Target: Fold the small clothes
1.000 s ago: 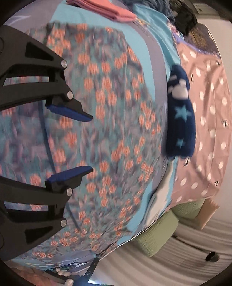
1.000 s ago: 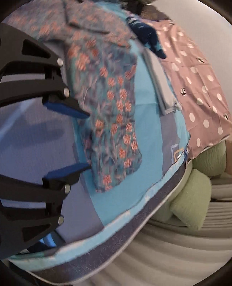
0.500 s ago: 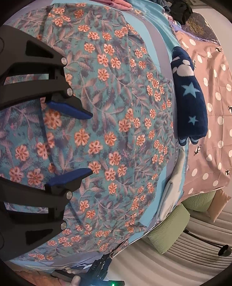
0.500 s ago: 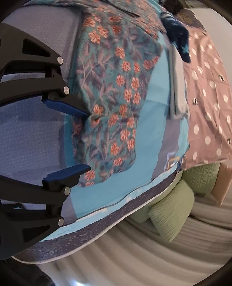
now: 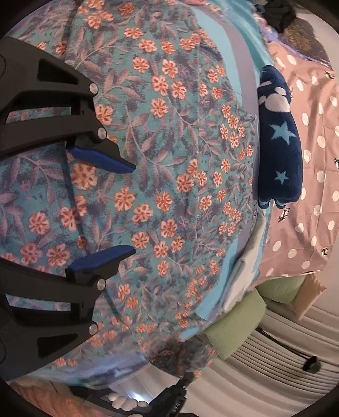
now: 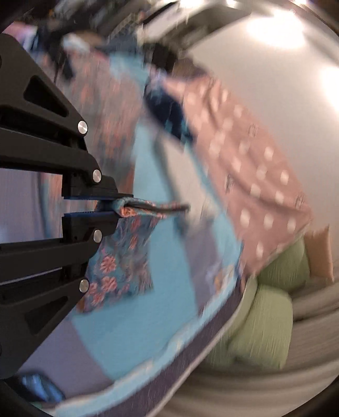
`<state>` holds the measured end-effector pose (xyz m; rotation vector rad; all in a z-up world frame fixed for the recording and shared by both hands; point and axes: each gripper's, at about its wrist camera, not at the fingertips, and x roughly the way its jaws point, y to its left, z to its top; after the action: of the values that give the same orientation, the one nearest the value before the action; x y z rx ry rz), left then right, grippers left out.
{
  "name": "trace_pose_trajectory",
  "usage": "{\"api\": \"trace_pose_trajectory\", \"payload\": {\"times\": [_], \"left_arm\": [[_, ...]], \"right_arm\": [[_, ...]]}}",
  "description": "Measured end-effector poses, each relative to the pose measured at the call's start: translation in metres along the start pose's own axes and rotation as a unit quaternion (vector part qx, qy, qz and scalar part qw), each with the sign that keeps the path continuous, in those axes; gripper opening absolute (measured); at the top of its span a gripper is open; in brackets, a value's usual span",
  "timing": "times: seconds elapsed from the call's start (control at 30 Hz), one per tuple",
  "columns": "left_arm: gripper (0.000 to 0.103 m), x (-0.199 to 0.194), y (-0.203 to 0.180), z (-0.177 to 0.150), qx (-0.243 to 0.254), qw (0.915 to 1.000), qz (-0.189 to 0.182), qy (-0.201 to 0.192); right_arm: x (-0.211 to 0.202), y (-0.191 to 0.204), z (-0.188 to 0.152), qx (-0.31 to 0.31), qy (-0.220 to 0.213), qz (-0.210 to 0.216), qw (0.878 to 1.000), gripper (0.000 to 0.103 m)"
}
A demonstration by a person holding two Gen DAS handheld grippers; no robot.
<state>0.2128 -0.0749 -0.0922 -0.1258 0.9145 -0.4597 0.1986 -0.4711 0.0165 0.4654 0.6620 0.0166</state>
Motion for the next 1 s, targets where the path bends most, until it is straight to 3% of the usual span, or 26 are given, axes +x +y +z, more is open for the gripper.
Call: {"api": "trace_pose_trajectory", "payload": {"times": [0.13,0.27,0.43,0.57,0.83,0.87,0.9,0.93,0.97,1.0], "left_arm": [[0.057,-0.015,0.015,-0.004,-0.040,0.9973,-0.060,-0.011],[0.053,-0.030,0.033,-0.008,-0.075,0.9906,-0.113,-0.016],[0.053,-0.031,0.054,-0.007,-0.122,0.9774,-0.172,-0.004],[0.053,-0.017,0.059,-0.004,-0.150,0.9641,-0.217,0.026],[0.056,0.017,0.053,0.016,-0.171,0.9638,-0.196,0.057],[0.051,0.021,0.053,0.019,-0.179,0.9619,-0.198,0.058],[0.025,0.023,0.053,0.023,-0.182,0.9605,-0.202,0.058],[0.011,0.028,0.052,0.027,-0.183,0.9585,-0.210,0.060],[0.004,0.030,0.048,0.032,-0.180,0.9573,-0.217,0.061],[0.004,0.030,0.047,0.036,-0.177,0.9588,-0.215,0.056]], "right_arm": [[0.016,0.081,-0.008,-0.032,0.021,0.114,0.993,0.007],[0.057,0.160,-0.040,-0.084,0.078,0.173,0.978,0.007],[0.108,0.218,-0.091,-0.125,0.163,0.191,0.960,0.007],[0.121,0.238,-0.123,-0.172,0.189,0.168,0.952,0.007],[0.120,0.243,-0.132,-0.196,0.184,0.150,0.951,0.007],[0.119,0.244,-0.134,-0.203,0.182,0.146,0.951,0.007],[0.118,0.245,-0.136,-0.208,0.180,0.143,0.951,0.007],[0.116,0.246,-0.136,-0.212,0.178,0.142,0.950,0.007],[0.115,0.249,-0.136,-0.214,0.175,0.140,0.951,0.007],[0.114,0.249,-0.135,-0.216,0.172,0.138,0.951,0.007]]}}
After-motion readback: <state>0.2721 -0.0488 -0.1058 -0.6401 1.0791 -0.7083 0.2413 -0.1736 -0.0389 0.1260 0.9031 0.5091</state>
